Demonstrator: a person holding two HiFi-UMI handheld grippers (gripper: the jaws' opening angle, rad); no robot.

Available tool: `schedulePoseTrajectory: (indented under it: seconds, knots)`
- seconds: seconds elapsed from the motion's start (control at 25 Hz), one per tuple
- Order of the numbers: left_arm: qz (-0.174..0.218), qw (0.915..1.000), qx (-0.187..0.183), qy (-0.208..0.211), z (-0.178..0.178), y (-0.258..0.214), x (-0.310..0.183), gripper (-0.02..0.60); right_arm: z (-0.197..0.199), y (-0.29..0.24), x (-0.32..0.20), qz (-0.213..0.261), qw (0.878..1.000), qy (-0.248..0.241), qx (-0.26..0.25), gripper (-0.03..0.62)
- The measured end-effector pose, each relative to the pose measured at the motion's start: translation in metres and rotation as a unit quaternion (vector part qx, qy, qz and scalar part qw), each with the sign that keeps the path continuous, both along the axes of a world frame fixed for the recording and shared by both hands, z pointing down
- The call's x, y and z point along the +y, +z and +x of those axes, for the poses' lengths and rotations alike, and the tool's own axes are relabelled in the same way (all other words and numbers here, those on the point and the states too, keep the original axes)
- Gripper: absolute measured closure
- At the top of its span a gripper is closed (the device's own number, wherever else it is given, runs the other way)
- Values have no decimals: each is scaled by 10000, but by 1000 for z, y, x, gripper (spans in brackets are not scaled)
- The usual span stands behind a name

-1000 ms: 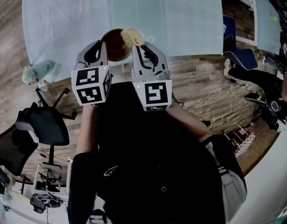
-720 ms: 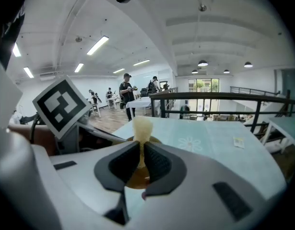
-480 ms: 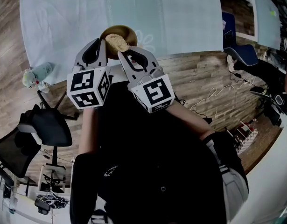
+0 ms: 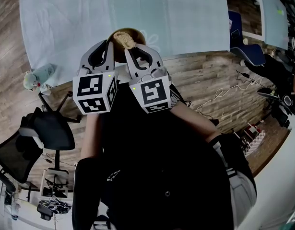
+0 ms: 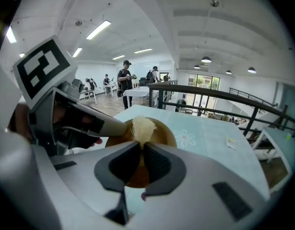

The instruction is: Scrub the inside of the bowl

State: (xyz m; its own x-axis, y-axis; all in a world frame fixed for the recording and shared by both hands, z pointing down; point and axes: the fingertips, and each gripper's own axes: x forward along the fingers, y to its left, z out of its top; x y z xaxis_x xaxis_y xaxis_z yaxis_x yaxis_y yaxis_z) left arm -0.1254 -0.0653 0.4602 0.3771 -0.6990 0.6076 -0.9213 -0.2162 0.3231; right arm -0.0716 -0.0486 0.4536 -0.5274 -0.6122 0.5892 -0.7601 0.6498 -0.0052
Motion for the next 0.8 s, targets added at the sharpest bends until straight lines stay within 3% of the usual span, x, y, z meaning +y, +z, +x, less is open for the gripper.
schedulePoseTrajectory:
  seconds: [0.36, 0.8]
  knots:
    - [-113, 9998, -182, 38, -4, 7, 9, 557, 6, 9, 1, 120, 9977, 43, 661, 557]
    - [-106, 9979, -623, -109, -17, 11, 14, 557, 15, 5, 1, 349, 9947, 149, 952, 557]
